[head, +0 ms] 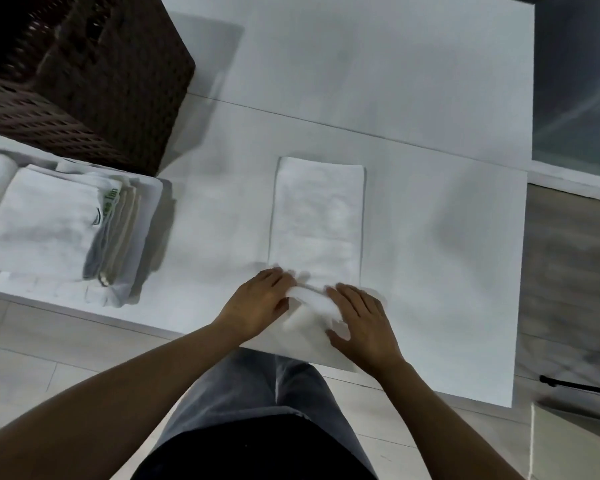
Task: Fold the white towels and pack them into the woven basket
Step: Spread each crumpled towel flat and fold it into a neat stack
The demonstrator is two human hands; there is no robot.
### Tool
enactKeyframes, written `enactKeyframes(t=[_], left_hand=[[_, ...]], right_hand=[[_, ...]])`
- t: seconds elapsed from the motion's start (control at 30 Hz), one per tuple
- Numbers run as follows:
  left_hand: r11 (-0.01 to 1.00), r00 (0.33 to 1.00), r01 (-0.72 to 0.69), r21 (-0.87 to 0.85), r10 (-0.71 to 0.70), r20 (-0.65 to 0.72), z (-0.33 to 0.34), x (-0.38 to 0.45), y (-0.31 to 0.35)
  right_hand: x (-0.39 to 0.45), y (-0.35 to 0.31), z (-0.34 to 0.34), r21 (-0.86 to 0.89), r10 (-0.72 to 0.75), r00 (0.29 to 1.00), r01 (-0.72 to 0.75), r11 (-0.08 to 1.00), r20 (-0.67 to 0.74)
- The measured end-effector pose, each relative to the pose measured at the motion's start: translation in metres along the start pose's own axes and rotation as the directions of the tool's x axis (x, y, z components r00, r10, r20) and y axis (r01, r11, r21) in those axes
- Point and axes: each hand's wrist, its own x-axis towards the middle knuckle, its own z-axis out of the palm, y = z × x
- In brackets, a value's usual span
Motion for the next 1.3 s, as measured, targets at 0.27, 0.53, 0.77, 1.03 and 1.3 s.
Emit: enactKeyframes(t=[0.27,0.53,0.77,1.03,1.3], left_hand=[[0.831,0.951,0.310,-0.462,-0.280,0.134,-0.055,0.005,-0.001],[0.266,0.877,0.370,-0.890,-0.415,0.241,-0.093,0.024,-0.006],[0.472,0.810,0.480,-0.739,-0.563,0.166,-0.069,0.055,-0.035],[0.552,0.696,0.647,-0.526,-0.710,0.110,-0.040,0.064,-0.037],[0.213,0.562,0.690,-0.692,-0.759,0.328,-0.023,0.035,-0.023]], right_hand=[[0.014,0.003,-0.019,0.189,0.170,0.960,-0.129,0.973,-0.223],[0.059,-0.028,-0.064,0.603,0.430,0.903,-0.349,0.717,0.012],[0.106,-0.030,-0.047,0.551,0.560,0.827,-0.450,0.702,-0.038],[0.118,-0.024,-0.020,0.506,0.731,0.683,-0.626,0.594,-0.013],[0.095,-0.030,-0.023,0.523,0.840,0.514,-0.771,0.364,0.174]])
